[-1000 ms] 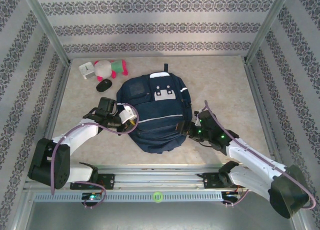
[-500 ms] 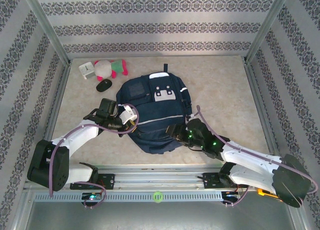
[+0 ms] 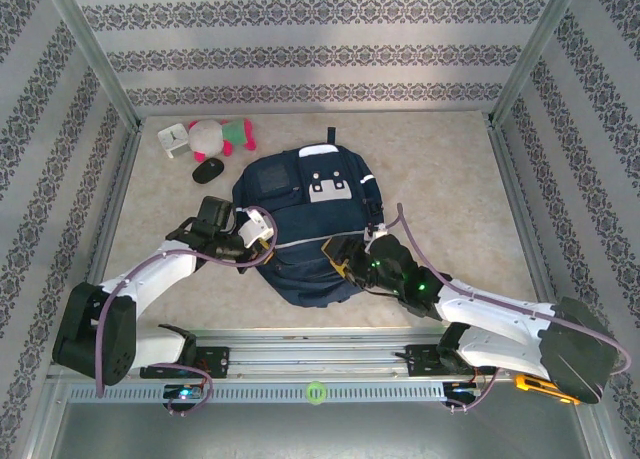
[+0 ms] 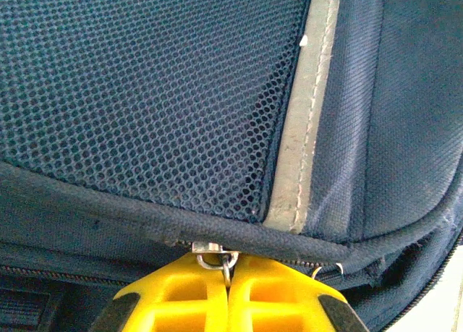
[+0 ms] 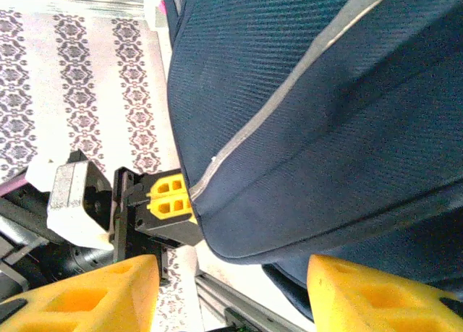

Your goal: Pack the student bag

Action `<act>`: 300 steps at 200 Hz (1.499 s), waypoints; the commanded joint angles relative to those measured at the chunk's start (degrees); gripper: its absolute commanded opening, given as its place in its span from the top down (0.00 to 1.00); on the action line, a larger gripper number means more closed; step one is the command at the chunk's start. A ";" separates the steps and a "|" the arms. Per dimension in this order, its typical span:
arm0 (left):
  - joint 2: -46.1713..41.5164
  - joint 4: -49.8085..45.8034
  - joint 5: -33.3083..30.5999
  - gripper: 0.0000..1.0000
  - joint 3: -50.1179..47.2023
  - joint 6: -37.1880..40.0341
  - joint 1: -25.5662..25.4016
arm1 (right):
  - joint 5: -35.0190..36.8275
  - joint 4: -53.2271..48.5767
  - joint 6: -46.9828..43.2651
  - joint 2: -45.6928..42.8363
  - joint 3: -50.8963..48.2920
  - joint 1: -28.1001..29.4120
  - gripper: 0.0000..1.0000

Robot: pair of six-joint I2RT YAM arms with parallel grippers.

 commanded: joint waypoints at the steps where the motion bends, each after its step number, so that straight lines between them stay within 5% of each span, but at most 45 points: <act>1: -1.74 -0.88 1.75 1.00 -0.56 -0.98 -1.12 | 1.34 4.36 3.26 1.10 0.76 1.17 0.44; 64: -1.30 -1.67 1.67 1.00 0.29 -1.27 -1.10 | 2.00 6.34 6.76 7.52 1.95 2.67 0.43; 125: -2.15 -5.95 3.95 1.00 1.52 -0.99 -1.35 | 5.80 20.51 6.70 18.04 4.05 1.30 0.86; 215: -2.04 -7.97 6.08 0.94 4.23 -5.40 -9.52 | 4.77 23.99 2.89 25.63 10.88 -3.75 0.93; 265: -2.78 -1.37 5.27 0.74 3.81 -12.87 -13.23 | 2.37 22.00 1.26 23.67 9.20 -5.86 0.93; 300: -8.06 -2.86 -1.59 0.49 4.72 -9.03 -13.18 | -7.02 13.96 -3.53 18.97 7.18 -11.64 0.92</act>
